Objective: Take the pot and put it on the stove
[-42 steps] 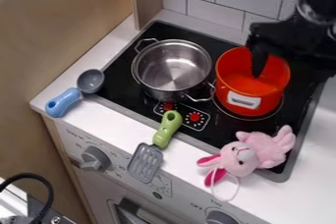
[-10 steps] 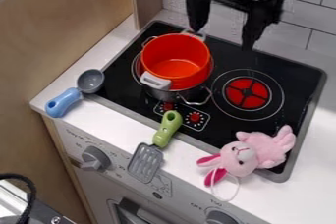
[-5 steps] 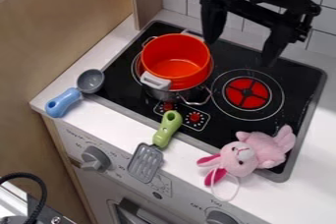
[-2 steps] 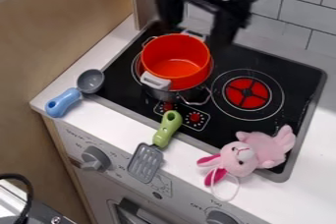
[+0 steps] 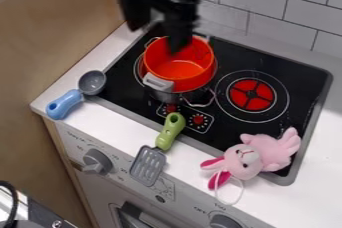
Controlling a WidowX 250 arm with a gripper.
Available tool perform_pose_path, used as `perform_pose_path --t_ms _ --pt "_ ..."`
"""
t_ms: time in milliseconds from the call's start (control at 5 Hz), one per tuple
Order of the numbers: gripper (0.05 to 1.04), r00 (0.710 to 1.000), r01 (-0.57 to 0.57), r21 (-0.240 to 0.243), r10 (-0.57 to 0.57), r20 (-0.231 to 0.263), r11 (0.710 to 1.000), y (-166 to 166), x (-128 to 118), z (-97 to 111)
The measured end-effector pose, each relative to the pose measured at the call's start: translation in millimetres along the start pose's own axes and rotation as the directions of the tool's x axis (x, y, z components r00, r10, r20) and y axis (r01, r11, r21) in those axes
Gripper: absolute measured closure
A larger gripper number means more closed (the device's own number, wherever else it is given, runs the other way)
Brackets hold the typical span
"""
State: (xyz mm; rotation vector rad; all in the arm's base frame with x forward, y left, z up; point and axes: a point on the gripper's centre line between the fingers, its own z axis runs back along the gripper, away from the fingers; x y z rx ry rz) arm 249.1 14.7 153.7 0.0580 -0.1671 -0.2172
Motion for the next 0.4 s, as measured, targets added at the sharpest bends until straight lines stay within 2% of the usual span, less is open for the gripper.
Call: perform_pose_path --t_ms 400 --pt "0.085 1.0 0.019 0.011 -0.019 -0.002 1.0 23.2 -14.2 -5.5"
